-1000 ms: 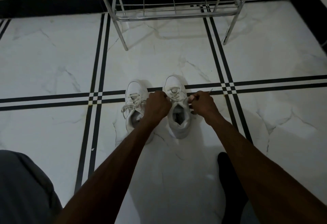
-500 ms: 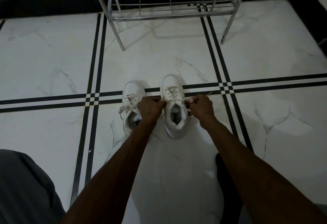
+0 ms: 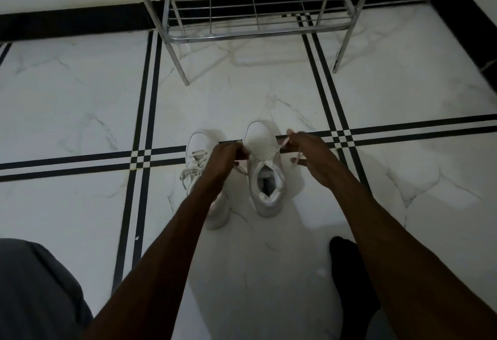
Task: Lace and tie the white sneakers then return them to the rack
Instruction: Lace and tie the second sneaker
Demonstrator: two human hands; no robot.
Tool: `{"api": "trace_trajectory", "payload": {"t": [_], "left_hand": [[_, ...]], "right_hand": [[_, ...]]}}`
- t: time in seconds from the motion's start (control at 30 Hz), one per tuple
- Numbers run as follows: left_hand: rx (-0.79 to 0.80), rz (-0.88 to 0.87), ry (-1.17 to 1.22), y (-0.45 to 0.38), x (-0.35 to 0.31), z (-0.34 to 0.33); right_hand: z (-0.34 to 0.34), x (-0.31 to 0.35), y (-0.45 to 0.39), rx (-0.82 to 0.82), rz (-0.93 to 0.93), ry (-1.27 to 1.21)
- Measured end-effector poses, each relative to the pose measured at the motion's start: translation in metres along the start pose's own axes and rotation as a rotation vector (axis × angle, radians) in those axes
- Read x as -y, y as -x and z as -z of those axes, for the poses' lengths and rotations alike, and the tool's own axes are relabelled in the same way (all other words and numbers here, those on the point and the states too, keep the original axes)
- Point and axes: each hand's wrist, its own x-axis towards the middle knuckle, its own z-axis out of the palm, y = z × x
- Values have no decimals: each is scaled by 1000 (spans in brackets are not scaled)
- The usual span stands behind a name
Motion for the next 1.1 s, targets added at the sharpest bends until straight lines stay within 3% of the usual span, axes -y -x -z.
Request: {"api": "trace_trajectory", "payload": {"t": [0.13,0.27,0.4,0.57,0.87,1.1], "left_hand": [[76,13,266,-4,-10,-2],[98,-32,365,-4,-15,2],[81,-121,224,-3,-19,-4],[104,-191,69,-3,-15,-14],[145,-302,-36,-3,-9,-11],[113,-368,-32,-1,-5,-14]], "right_hand": [[-10,19,-1,101,14,-291],[-19,20,-2,76,135,-222],[-24,10,-5,72,270,-15],[-25,6,-5,87,259,105],[-25,15,-3,-29,73,-123],[-29,10,-6,-73,101,-103]]}}
